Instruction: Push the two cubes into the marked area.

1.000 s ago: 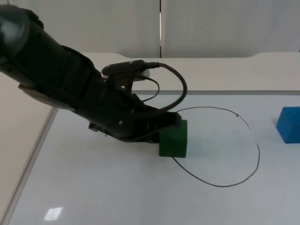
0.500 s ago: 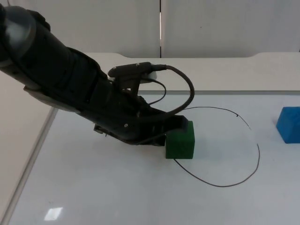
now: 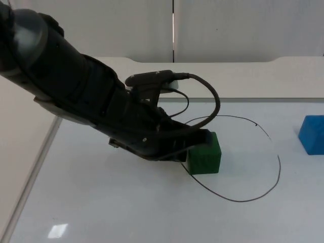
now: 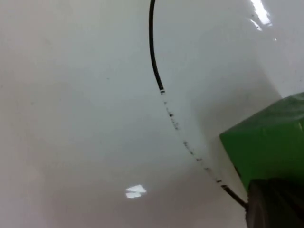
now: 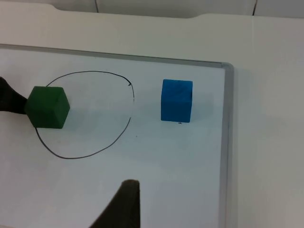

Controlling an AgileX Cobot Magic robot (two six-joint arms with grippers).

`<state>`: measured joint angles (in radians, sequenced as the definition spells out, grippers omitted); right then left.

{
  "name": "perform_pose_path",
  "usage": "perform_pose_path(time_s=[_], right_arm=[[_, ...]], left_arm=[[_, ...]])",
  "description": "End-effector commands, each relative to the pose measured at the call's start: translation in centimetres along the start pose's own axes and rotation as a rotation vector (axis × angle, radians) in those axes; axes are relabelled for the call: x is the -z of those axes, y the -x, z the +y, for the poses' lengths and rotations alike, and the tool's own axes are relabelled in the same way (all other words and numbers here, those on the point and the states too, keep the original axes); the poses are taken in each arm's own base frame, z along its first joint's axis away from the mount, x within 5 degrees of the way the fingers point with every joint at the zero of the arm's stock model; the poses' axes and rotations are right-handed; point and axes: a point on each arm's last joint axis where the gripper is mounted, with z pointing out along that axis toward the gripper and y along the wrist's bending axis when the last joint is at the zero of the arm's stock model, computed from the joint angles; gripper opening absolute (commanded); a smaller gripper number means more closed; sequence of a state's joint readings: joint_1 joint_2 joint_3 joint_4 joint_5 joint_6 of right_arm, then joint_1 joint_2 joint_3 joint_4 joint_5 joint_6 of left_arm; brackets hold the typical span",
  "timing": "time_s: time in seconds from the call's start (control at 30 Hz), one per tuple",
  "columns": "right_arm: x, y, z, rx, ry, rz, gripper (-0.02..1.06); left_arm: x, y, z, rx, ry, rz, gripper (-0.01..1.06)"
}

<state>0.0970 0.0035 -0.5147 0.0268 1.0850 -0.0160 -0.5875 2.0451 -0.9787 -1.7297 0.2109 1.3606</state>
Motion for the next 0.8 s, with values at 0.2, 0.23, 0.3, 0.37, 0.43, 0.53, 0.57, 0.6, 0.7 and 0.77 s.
perform_pose_path(time_s=[0.2,0.23,0.3,0.37,0.43,0.53,0.57,0.6,0.7,0.77], right_arm=[[0.0,0.0,0.0,0.000,-0.006,-0.011,1.05],[0.0,0.0,0.0,0.000,-0.006,-0.011,1.05],[0.0,0.0,0.0,0.000,-0.006,-0.011,1.05],[0.0,0.0,0.0,0.000,-0.006,-0.011,1.05],[0.0,0.0,0.0,0.000,-0.006,-0.011,1.05],[0.0,0.0,0.0,0.000,-0.006,-0.011,1.05],[0.0,0.0,0.0,0.000,-0.006,-0.011,1.05],[0.0,0.0,0.0,0.000,-0.006,-0.011,1.05],[0.0,0.0,0.0,0.000,-0.006,-0.011,1.05],[0.0,0.0,0.0,0.000,-0.006,-0.011,1.05]], left_arm=[[-0.1,0.0,-0.5,0.016,-0.025,0.001,0.00],[-0.1,-0.1,-0.5,0.014,-0.026,0.002,0.00],[-0.1,-0.2,-0.8,0.009,-0.029,0.005,0.00],[-0.1,-0.2,-0.8,0.006,-0.030,0.005,0.00],[-0.2,-0.2,-0.9,0.003,-0.031,0.007,0.00],[-0.2,-0.2,-0.9,0.003,-0.031,0.007,0.00],[-0.2,-0.2,-0.9,0.003,-0.031,0.007,0.00],[-0.1,-0.2,-0.9,0.001,-0.032,0.005,0.00],[-0.1,0.2,-1.1,-0.031,-0.034,-0.006,0.00],[-0.1,0.7,-1.3,-0.042,-0.035,-0.024,0.00]])
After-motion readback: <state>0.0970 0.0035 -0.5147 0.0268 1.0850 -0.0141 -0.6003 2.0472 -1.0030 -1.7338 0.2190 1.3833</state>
